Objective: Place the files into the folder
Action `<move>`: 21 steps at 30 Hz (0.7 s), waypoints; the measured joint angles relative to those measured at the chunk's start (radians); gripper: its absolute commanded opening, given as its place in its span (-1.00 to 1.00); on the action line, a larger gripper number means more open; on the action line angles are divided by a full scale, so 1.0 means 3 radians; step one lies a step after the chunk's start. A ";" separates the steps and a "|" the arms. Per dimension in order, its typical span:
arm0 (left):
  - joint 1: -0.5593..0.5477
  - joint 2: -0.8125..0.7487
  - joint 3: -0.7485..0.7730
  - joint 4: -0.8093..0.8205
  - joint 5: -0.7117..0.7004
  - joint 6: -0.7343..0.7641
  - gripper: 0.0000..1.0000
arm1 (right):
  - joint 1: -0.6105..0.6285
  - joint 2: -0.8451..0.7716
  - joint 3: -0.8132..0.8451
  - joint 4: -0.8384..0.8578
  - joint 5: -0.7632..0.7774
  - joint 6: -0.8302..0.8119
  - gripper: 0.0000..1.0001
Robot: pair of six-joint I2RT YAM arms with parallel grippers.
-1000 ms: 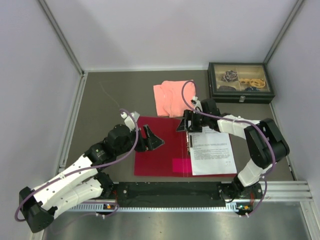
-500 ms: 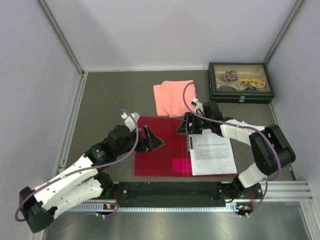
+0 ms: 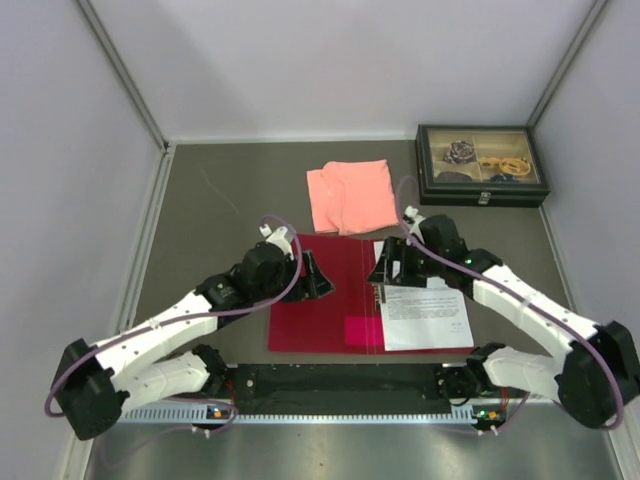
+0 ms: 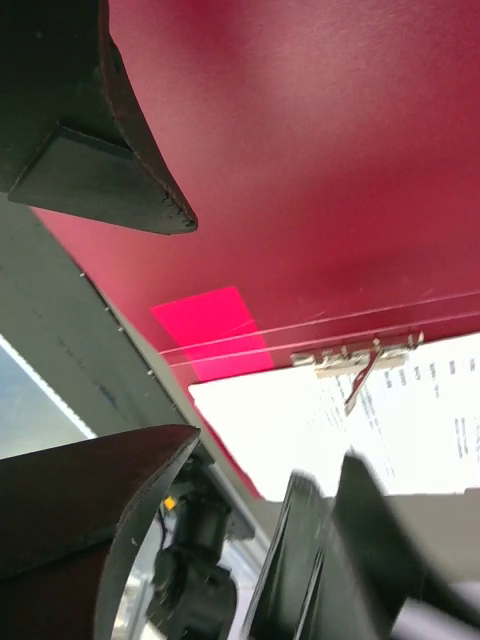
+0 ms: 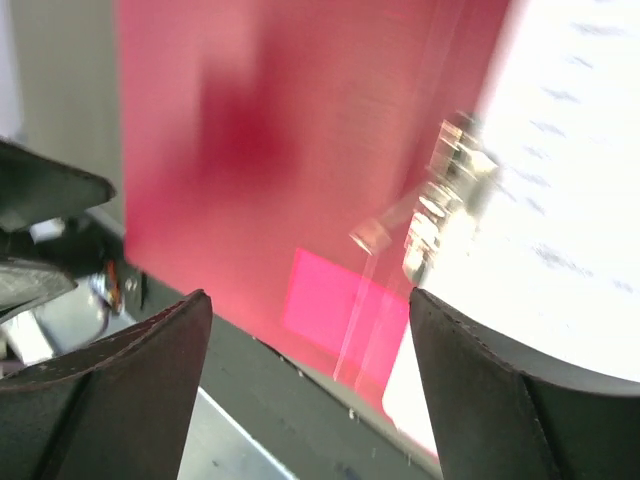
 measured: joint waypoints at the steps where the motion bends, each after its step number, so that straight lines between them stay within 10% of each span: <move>1: 0.0000 0.0092 0.0045 -0.0006 -0.0015 0.0022 0.58 | 0.0000 -0.0122 0.0029 -0.0201 0.0163 0.0097 0.57; 10: 0.0001 0.0801 0.0331 0.0018 0.0042 0.0079 0.35 | -0.0033 -0.0173 0.0567 -0.1113 0.0787 0.0955 -0.02; 21: 0.0000 0.1493 0.0706 0.0088 0.0350 0.0214 0.30 | -0.0055 0.0287 0.0169 -0.0668 0.0498 0.1982 -0.09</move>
